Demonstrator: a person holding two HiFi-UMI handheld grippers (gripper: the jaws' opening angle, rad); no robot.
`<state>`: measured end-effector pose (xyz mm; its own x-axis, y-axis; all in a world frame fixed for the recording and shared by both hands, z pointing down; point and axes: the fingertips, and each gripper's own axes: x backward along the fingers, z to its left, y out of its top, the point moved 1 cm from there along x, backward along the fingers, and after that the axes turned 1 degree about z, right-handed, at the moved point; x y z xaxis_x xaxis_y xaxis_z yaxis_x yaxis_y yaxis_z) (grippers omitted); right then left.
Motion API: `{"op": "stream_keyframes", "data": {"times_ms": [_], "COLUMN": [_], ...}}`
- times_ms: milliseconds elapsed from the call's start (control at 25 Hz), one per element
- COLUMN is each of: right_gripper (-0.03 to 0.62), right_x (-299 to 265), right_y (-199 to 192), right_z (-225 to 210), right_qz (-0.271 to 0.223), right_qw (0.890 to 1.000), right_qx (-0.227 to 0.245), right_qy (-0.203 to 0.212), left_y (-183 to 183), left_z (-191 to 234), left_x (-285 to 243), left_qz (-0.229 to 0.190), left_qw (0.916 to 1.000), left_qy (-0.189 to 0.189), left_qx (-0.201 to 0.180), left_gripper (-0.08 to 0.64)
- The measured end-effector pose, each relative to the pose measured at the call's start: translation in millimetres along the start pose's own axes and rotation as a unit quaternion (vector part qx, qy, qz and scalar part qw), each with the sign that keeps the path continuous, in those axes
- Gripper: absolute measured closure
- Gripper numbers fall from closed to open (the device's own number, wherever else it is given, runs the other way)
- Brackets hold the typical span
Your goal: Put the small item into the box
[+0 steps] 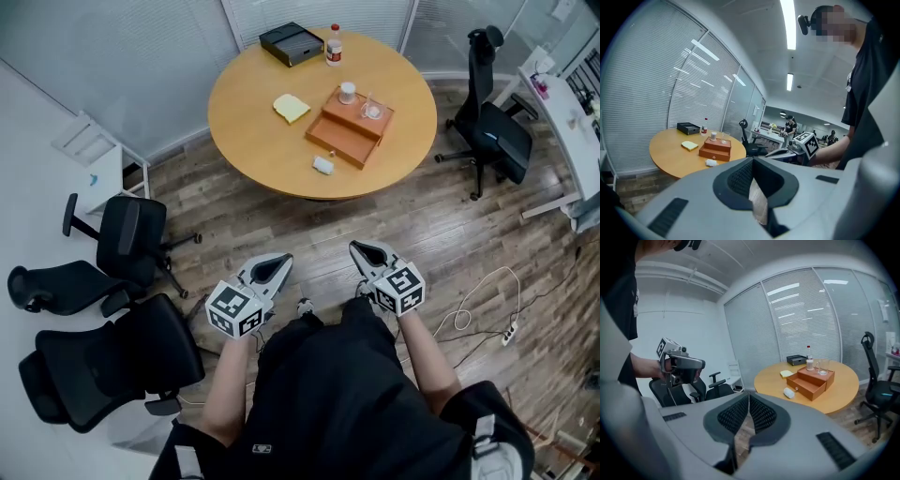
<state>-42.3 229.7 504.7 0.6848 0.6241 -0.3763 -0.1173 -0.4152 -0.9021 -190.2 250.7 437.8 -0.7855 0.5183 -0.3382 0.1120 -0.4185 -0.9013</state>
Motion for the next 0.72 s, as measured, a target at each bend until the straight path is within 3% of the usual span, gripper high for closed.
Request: {"op": "stream_keyframes", "data": {"times_ms": [720], "right_gripper": [0.586], "right_x": [55], "right_y": [4], "right_z": [-130], "right_qz": [0.011], "right_qw": [0.998], "right_qx": [0.024], "right_qy": [0.052], "left_y": [29], "left_z": [-55], "left_x": [-125], "left_qz": [-0.017], "left_qw": [0.9981], "left_qy": [0.056], "left_qx": [0.017], "left_gripper": [0.554]}}
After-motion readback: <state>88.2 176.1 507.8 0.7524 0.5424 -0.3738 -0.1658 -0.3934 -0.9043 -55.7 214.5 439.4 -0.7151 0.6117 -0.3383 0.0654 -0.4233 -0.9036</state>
